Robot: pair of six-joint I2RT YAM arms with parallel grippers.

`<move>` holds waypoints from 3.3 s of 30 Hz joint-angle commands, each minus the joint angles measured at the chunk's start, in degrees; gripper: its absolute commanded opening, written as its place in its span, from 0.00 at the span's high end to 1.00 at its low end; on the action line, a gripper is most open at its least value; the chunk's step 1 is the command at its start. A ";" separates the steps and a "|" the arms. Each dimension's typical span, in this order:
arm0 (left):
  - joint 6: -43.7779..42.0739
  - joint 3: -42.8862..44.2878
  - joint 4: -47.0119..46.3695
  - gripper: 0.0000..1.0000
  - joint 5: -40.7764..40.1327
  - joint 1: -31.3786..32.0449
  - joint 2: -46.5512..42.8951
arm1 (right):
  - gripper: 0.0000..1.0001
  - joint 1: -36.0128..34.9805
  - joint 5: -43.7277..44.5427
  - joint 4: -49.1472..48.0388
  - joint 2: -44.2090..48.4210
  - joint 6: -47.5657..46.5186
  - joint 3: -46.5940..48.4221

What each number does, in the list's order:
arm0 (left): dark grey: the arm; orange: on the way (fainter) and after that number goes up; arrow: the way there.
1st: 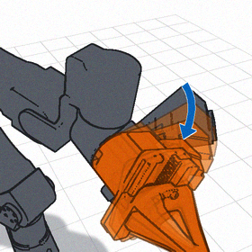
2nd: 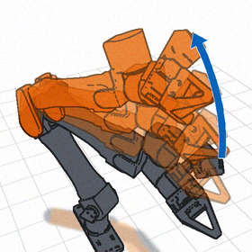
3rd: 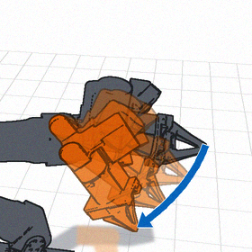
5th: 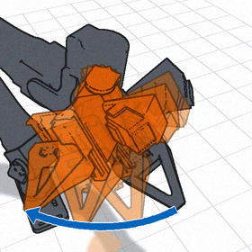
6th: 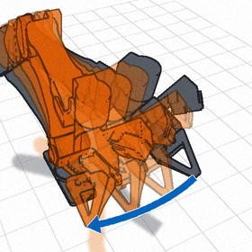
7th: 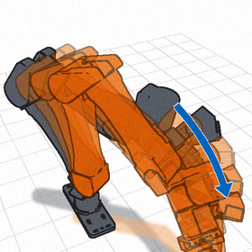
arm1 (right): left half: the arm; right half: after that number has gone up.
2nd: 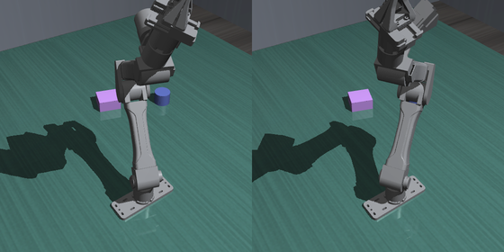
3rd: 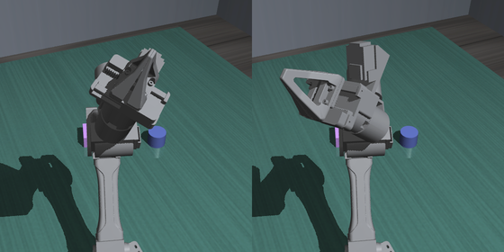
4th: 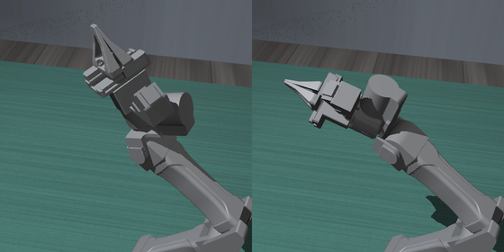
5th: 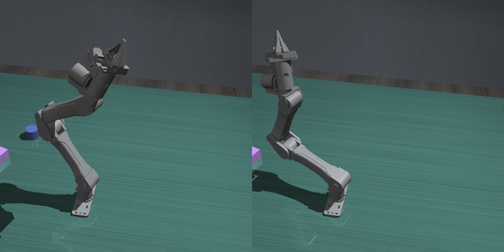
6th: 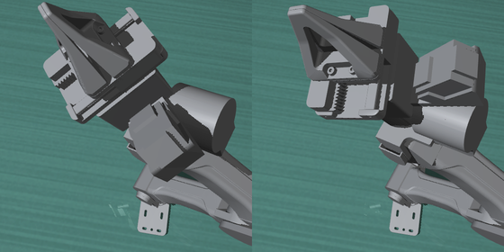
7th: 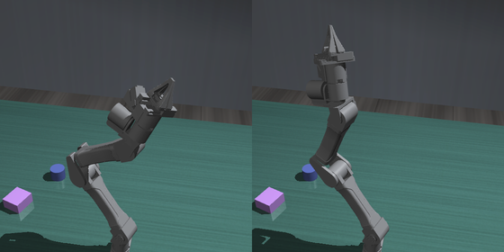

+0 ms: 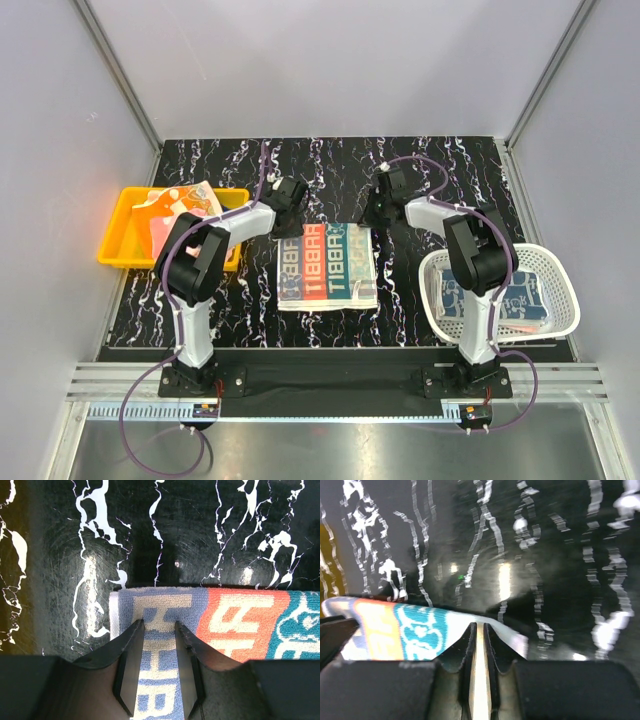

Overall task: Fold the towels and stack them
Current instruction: Fold the towel

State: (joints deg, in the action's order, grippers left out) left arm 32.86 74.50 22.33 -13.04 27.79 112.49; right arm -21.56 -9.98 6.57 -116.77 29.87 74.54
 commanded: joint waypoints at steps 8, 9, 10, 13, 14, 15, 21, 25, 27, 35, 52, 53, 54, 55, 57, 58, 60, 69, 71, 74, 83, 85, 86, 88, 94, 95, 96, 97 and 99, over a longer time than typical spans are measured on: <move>-1.13 1.35 3.42 0.63 -1.47 -1.34 -0.60 | 0.81 2.40 5.76 3.98 5.33 -5.61 0.42; -1.48 1.61 3.43 0.60 -1.46 -1.25 -1.30 | 0.81 2.49 5.67 3.89 5.24 -5.70 0.51; -1.83 1.70 3.25 0.59 -1.12 -1.25 -1.83 | 0.81 2.58 5.76 3.98 5.24 -5.70 0.52; -3.32 1.97 3.16 0.54 -1.20 -1.25 -4.37 | 0.78 2.49 6.72 4.15 5.94 -5.70 0.43; -3.42 2.49 4.03 0.53 -1.55 -1.25 -4.90 | 0.78 2.49 6.73 4.24 6.11 -5.52 0.34; -3.59 2.84 4.65 0.52 -2.16 -1.25 -5.34 | 0.75 2.58 6.73 4.07 6.38 -5.52 0.25; -4.12 5.48 9.75 0.51 -7.79 -1.60 -5.79 | 0.63 2.40 6.11 4.24 7.61 -5.87 0.34; -4.91 5.92 10.28 0.51 -8.50 -1.86 -3.77 | 0.57 2.05 4.88 3.45 8.40 -6.49 -0.10; -4.91 6.10 10.02 0.51 -8.23 -2.13 -2.54 | 0.54 1.35 4.97 3.71 8.23 -7.19 0.25; -5.26 7.77 9.14 0.51 -7.35 -2.57 2.03 | 0.52 -1.11 6.64 7.14 4.19 -9.56 4.20; -5.79 1.79 1.15 0.50 -3.31 -3.80 -1.04 | 0.56 -1.73 11.12 8.02 -1.88 -10.79 6.23; -5.88 1.62 0.88 0.50 -2.70 -3.71 -2.26 | 0.62 -1.73 11.12 8.11 -1.97 -10.97 6.40; -6.14 1.35 0.35 0.50 -2.52 -3.71 -2.79 | 0.62 -1.73 10.95 7.94 -2.06 -10.88 6.32; -6.14 0.83 -0.43 0.49 -2.43 -3.71 -3.41 | 0.63 -1.73 10.77 7.67 -1.88 -10.88 6.32; -6.32 0.74 -1.05 0.48 -1.91 -4.15 -4.46 | 0.70 -1.73 10.77 7.84 -2.14 -10.79 6.49; -6.49 1.26 -0.97 0.48 -1.73 -4.41 -4.38 | 0.72 -1.73 10.59 7.76 -2.15 -10.80 6.49; -6.67 1.79 -0.36 0.48 -1.55 -4.59 -4.12 | 0.78 -1.73 10.51 7.67 -2.15 -10.71 6.49; -6.32 2.58 -2.37 0.48 2.57 -5.64 -2.19 | 0.88 -1.73 12.44 9.34 -2.23 -11.94 8.16; -6.23 2.58 -2.73 0.50 3.72 -5.82 -1.48 | 0.88 -1.73 12.96 9.60 -2.15 -12.29 8.51; -6.14 2.41 -2.99 0.50 4.51 -5.99 -0.78 | 0.88 -1.64 13.58 10.13 -2.23 -12.82 9.30; -5.79 2.84 -5.62 0.50 7.85 -7.31 1.68 | 0.90 -1.11 13.23 10.92 -4.08 -15.01 11.32; -5.61 3.11 -6.24 0.51 8.73 -7.66 2.56 | 0.89 -1.03 13.05 10.57 -4.17 -15.19 11.41; -5.53 3.02 -6.68 0.53 9.43 -7.75 2.65 | 0.89 -0.94 12.97 10.48 -4.43 -15.19 11.41; -5.18 3.02 -7.56 0.54 9.78 -7.84 3.09 | 0.90 -1.03 12.70 10.48 -4.61 -15.19 11.41; -5.09 2.67 -9.67 0.58 10.49 -8.10 3.79 | 0.90 -1.03 12.09 10.31 -5.22 -15.28 11.59; -5.18 2.58 -10.11 0.59 10.58 -8.19 3.71 | 0.90 -1.11 12.00 10.39 -5.40 -15.45 11.76; -5.18 2.41 -10.37 0.60 10.58 -8.37 3.70 | 0.90 -0.94 11.91 10.39 -5.48 -15.45 11.85; -5.26 2.40 -10.55 0.62 10.66 -8.37 3.70 | 0.90 -0.94 12.00 10.39 -5.49 -15.54 11.85; -5.44 2.32 -11.07 0.64 10.58 -8.63 3.62 | 0.90 -0.76 12.00 10.48 -5.57 -15.63 12.03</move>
State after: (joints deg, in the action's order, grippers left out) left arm 27.33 76.05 13.85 -3.90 19.68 115.15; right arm -22.83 2.07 17.04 -121.05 15.38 84.75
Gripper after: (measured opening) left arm 0.370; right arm 0.102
